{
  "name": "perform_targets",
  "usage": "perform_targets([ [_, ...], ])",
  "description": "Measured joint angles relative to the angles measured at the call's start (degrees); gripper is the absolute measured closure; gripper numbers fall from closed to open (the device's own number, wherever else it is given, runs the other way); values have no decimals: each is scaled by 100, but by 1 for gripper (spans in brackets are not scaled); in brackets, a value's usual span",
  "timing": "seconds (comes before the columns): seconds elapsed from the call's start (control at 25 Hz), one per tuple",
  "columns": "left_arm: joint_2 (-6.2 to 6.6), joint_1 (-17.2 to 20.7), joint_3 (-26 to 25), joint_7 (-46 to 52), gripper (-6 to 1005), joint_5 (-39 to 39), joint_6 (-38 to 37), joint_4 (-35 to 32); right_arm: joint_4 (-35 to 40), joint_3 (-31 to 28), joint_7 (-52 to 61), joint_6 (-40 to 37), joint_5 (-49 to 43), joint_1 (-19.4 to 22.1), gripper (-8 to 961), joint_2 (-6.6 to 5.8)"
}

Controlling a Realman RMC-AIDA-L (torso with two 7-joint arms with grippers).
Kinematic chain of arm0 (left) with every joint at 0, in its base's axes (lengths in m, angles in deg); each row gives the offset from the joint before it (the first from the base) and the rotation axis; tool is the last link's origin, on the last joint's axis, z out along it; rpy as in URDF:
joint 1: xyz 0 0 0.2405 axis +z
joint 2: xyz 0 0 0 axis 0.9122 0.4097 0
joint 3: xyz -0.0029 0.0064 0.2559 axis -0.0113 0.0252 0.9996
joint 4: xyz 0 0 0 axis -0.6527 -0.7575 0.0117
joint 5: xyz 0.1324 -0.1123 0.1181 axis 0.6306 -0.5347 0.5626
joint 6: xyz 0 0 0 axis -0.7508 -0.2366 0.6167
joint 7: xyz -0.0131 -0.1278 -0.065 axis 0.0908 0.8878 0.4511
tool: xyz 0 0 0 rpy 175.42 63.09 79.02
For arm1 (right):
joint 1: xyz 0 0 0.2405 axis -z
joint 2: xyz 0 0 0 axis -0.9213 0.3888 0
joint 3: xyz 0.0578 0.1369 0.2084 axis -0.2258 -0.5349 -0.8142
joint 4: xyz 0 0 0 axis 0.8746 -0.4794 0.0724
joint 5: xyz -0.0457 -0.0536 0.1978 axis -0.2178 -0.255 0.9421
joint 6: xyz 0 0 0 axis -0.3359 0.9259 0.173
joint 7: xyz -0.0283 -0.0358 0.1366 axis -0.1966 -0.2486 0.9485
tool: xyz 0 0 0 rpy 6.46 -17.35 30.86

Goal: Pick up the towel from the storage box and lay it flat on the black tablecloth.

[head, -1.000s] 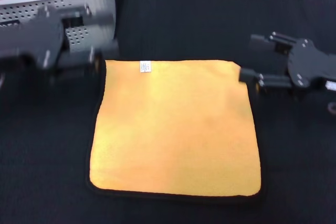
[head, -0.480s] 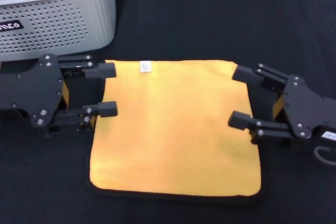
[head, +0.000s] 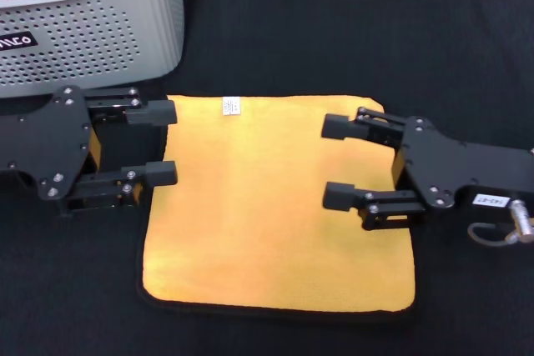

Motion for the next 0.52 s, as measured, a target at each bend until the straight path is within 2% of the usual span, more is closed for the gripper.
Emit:
perform_targets([
  [0.24,93,-13,-13,-17,398,-54,2,287,33,4,207,-49,-237,-182,84,1],
  [0.52,101,2,-23,-20,398,-68,2,363,33,5,208,-152,-260,-279,84,0],
])
